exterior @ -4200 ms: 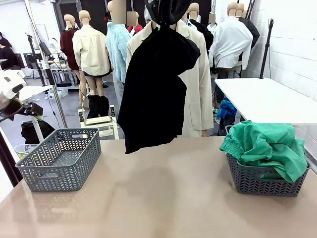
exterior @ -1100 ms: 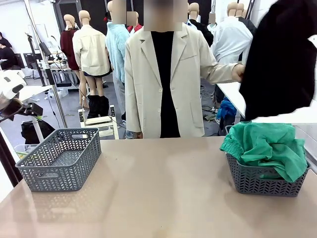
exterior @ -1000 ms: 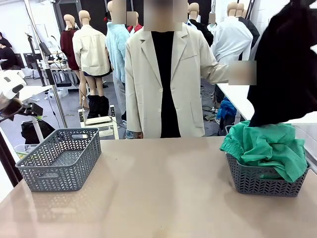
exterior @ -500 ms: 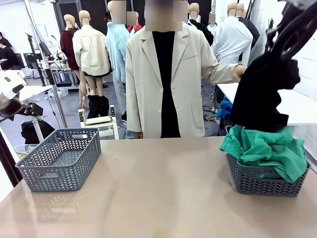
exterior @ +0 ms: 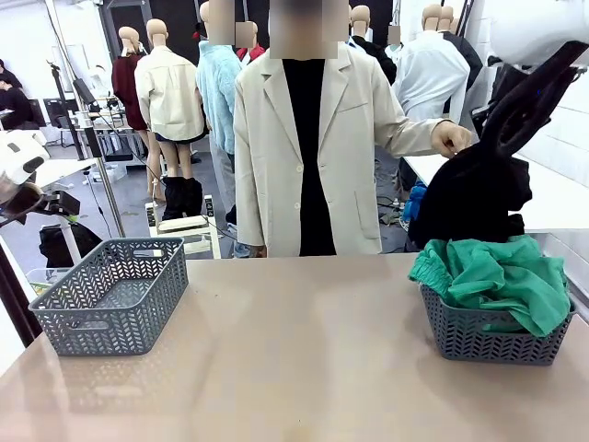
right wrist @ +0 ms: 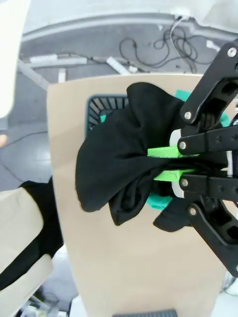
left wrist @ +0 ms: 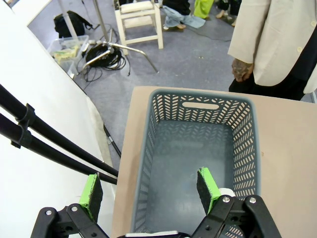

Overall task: Sort the tops and bottoms.
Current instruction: Sort the clothes according to human instructions.

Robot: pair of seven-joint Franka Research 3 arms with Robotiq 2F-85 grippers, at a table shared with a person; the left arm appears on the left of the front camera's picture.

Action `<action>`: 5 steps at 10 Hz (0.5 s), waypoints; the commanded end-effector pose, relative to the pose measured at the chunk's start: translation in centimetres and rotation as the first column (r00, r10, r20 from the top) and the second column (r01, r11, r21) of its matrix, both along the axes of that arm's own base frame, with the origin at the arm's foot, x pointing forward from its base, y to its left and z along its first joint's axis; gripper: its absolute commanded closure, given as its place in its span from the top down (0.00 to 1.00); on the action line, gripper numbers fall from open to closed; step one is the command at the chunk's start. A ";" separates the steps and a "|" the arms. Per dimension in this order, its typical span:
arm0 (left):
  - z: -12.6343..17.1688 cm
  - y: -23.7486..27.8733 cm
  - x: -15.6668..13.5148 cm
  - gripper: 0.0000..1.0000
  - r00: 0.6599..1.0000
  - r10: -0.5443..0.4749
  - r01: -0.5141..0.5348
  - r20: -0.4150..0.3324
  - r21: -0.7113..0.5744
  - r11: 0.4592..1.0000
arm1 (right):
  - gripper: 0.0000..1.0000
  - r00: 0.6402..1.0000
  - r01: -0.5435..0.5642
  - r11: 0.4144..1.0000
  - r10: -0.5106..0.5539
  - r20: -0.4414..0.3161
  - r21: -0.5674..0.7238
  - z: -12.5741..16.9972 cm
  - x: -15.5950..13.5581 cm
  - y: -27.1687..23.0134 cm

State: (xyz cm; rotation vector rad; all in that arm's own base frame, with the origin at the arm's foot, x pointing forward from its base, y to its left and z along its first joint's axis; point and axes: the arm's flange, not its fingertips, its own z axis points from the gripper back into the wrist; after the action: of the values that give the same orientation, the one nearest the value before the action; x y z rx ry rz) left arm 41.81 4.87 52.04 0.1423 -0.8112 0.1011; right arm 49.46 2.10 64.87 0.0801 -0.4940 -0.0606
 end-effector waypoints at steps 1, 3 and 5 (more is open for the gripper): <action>0.0 -0.2 -0.1 1.00 1.000 0.021 -0.021 0.000 -0.010 1.000 | 0.00 1.000 -0.005 1.000 0.006 0.020 -0.016 1.0 -0.4 -0.4; 0.0 -0.2 -0.1 1.00 1.000 0.021 -0.021 0.000 -0.010 1.000 | 0.00 0.999 0.011 0.999 -0.013 -0.049 -0.046 -1.4 0.9 0.2; 0.0 -0.2 -0.1 1.00 1.000 0.021 -0.021 0.000 -0.010 1.000 | 0.00 0.983 0.041 0.993 -0.061 -0.173 -0.114 -7.0 2.8 -0.7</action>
State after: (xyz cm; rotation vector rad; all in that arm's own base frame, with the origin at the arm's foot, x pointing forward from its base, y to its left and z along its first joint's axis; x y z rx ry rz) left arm 41.81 4.87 52.04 0.1423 -0.8113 0.1011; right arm 51.30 1.46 59.76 0.0070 -0.3767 -0.0575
